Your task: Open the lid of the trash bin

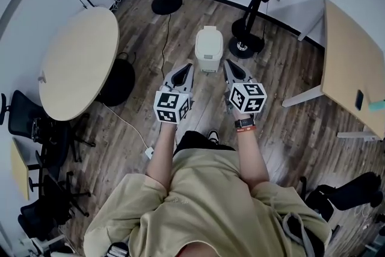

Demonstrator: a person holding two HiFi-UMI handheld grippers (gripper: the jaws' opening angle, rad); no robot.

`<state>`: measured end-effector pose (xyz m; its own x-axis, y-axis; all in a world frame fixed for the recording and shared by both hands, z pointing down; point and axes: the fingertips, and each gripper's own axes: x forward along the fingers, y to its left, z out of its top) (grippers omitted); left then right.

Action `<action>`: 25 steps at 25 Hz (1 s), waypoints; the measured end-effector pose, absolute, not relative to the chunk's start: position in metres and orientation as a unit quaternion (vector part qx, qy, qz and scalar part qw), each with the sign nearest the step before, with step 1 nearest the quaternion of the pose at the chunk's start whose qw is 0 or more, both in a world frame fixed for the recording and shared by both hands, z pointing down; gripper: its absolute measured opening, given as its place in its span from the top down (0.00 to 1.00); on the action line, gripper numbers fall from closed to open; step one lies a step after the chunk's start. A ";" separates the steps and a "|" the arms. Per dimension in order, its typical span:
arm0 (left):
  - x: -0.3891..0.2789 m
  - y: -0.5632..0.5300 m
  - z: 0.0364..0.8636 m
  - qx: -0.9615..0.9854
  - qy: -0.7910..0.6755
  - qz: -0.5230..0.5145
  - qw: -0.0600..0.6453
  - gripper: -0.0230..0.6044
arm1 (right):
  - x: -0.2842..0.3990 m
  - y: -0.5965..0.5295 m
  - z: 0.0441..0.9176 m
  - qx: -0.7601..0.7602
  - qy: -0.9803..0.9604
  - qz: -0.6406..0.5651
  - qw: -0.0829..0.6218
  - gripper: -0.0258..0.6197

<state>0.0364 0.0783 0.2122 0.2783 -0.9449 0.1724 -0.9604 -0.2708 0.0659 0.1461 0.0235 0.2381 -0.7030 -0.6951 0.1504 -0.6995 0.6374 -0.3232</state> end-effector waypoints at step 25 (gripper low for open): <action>-0.059 -0.099 0.312 0.801 -0.582 0.066 0.120 0.92 | 0.046 -0.125 0.345 0.401 -0.871 0.266 0.097 0.94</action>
